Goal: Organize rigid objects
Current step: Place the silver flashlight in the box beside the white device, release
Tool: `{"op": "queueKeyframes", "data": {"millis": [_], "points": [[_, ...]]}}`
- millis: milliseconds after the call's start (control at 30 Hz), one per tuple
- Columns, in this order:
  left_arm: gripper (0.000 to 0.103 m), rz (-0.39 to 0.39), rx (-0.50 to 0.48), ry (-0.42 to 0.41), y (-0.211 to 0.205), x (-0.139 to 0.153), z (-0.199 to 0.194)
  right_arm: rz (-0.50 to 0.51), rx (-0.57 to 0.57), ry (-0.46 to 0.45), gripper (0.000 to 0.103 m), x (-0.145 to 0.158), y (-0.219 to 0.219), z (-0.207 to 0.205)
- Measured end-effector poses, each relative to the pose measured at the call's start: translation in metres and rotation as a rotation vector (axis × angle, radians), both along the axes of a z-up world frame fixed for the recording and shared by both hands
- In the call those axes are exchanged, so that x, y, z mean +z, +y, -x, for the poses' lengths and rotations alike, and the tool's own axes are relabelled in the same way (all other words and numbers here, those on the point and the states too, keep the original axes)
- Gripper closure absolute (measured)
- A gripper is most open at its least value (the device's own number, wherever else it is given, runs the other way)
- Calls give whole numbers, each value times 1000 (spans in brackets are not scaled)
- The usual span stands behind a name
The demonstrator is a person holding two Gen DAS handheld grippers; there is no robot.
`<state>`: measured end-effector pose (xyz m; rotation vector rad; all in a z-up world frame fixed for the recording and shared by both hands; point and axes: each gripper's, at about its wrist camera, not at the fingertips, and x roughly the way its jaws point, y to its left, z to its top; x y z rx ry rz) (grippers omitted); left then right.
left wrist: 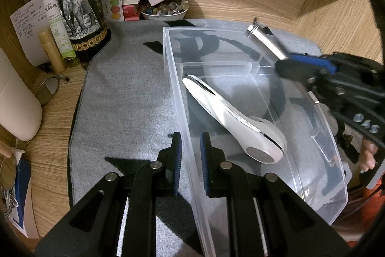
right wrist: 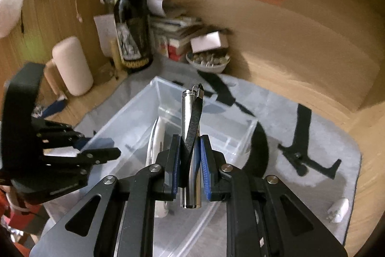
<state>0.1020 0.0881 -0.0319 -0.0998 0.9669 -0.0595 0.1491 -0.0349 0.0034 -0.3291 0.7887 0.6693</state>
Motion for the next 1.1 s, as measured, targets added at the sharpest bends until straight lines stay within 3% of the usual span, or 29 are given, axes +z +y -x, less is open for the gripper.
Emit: {"op": "queueKeyframes", "data": {"millis": [200,600,667,733,1100], "points": [[89,0,-1,-2,-1,0,0,68,8,69,89,-23,12,-11],[89,1,0,-1,-2,1,0,129,32,94,88,-38,20,-10],[89,-2,0,-1,-2,0,0,132,29,91,85,-37,20,-11],[89,2,1,-1,-2,1,0,123,27,81,74,-35,19,-10],[89,-1,0,-1,-2,0,0,75,4,4,63,-11,2,-1]]}}
